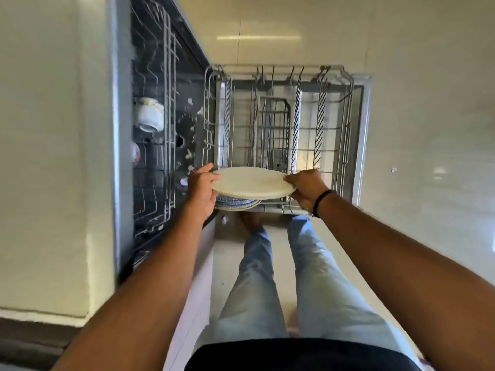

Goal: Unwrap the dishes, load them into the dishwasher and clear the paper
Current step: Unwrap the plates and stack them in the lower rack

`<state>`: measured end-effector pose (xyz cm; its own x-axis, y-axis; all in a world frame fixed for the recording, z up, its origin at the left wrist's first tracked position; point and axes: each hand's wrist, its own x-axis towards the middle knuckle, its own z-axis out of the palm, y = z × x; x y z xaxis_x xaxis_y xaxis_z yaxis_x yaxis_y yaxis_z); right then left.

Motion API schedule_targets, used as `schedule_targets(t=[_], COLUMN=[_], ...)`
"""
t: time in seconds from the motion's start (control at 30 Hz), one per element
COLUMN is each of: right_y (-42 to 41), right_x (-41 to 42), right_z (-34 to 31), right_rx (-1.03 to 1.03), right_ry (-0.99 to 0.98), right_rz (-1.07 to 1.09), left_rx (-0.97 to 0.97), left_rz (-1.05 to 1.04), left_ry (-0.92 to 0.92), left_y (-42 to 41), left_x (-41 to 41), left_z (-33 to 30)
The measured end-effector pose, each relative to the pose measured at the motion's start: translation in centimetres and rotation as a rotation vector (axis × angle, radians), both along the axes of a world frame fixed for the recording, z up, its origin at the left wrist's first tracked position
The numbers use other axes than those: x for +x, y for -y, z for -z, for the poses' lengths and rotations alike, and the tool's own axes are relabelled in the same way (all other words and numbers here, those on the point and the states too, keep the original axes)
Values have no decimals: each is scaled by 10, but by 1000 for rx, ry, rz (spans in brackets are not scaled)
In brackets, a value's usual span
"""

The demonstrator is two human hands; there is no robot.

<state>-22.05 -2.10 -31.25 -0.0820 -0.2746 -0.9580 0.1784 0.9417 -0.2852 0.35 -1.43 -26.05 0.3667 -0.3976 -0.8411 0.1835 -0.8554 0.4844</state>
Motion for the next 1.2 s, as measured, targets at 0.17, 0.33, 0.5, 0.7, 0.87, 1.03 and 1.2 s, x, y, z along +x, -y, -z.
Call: schedule_targets(t=[0.17,0.33,0.5,0.7,0.87,1.03,1.2], right_y=[-20,-31,-39,-38,-38,-29,-21], right_x=[30,45,52,53,66,68,69], right_z=[62,109,149,171,170,173,183], right_rx=[27,74,106,123,74,42,129], right_ry=[-111,-76,-118,-130,-122,-136,-115], right_rz=[-499,-699,-641,-560,-552,-569,-626], left_rx=[180,260,272,303,259,238,263], left_rz=[229,495,623,695,622,535,586], left_ry=[316,584,701,755,774,717,708], left_y=[-7,-17,-23,-28,-33,-28,-20], left_x=[18,27,29,37,49,50,44], left_z=[67,103,139,177,173,166,174])
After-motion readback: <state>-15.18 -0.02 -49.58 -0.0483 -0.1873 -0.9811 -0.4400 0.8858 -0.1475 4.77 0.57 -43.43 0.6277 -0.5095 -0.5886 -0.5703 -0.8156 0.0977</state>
